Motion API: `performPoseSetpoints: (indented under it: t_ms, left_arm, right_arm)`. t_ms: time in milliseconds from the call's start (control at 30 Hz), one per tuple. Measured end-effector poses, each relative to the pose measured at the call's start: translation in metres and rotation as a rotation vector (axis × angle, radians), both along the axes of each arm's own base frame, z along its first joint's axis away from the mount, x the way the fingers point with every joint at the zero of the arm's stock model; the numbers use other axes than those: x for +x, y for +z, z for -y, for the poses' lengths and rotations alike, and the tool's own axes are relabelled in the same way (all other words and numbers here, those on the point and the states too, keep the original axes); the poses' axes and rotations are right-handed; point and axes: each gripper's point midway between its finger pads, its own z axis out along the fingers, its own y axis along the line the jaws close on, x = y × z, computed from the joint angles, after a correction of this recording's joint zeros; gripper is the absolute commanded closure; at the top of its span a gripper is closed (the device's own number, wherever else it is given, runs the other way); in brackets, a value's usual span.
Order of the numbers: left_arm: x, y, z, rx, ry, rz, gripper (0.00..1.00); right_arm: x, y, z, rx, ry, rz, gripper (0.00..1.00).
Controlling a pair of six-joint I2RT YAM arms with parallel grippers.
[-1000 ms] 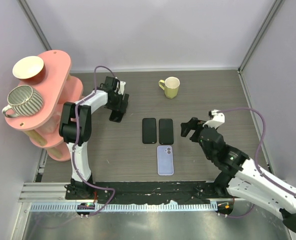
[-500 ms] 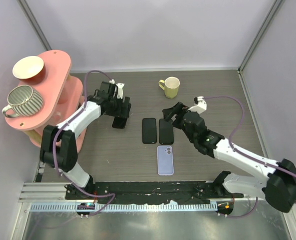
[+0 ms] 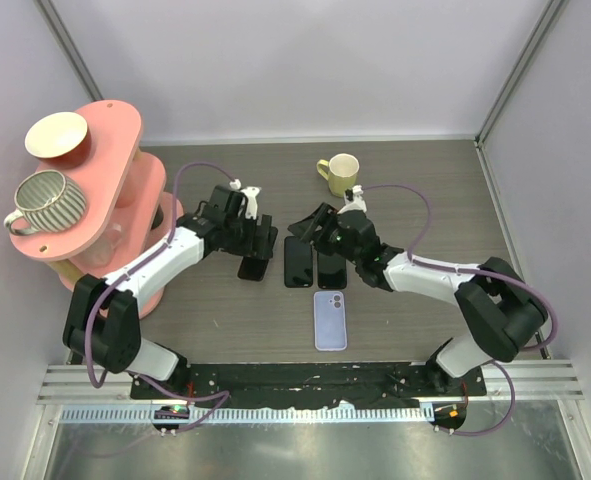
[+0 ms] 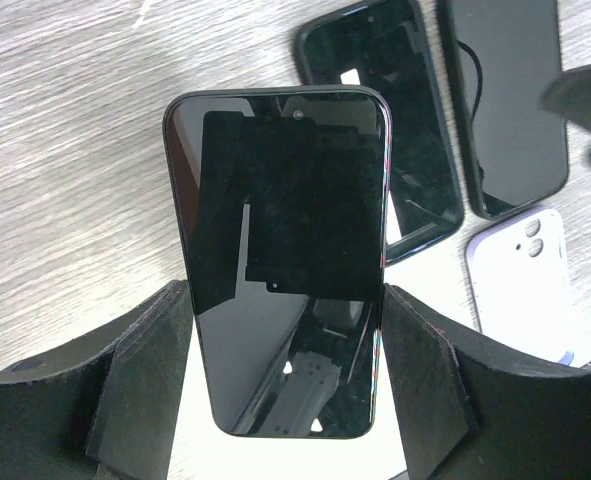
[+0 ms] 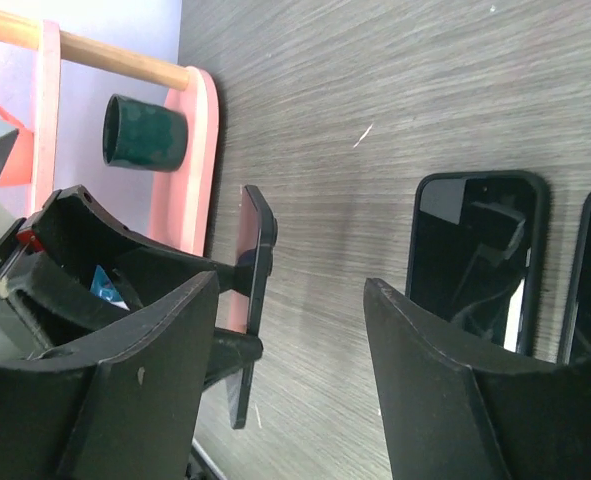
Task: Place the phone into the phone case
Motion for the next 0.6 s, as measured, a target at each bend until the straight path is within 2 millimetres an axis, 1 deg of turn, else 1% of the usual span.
performPoseSetpoints:
  t_ms: [33,167,300,500,600]
  left_arm:
    - [-0.002,0.001,0.003,-0.005,-0.005,0.002,0.7]
    - [-0.007,0.001,0.014,-0.026,-0.02,0.008,0.7]
    - [-0.009,-0.001,0.017,-0.028,-0.025,0.004,0.7]
    - [-0.009,-0.001,0.017,-0.031,-0.025,0.01,0.7]
    - [-0.007,0.0,0.018,-0.035,-0.026,0.017,0.7]
  right_arm:
    - [-0.001,0.0,-0.003,0.015,0.011,-0.004,0.38]
    - [-0.003,-0.013,-0.015,0.047,0.05,-0.045,0.4]
    - [-0.007,-0.024,-0.023,0.069,0.076,-0.085,0.41]
    - [-0.015,-0.024,-0.036,0.11,0.098,-0.104,0.43]
    - [-0.017,-0.023,-0.042,0.134,0.112,-0.108,0.46]
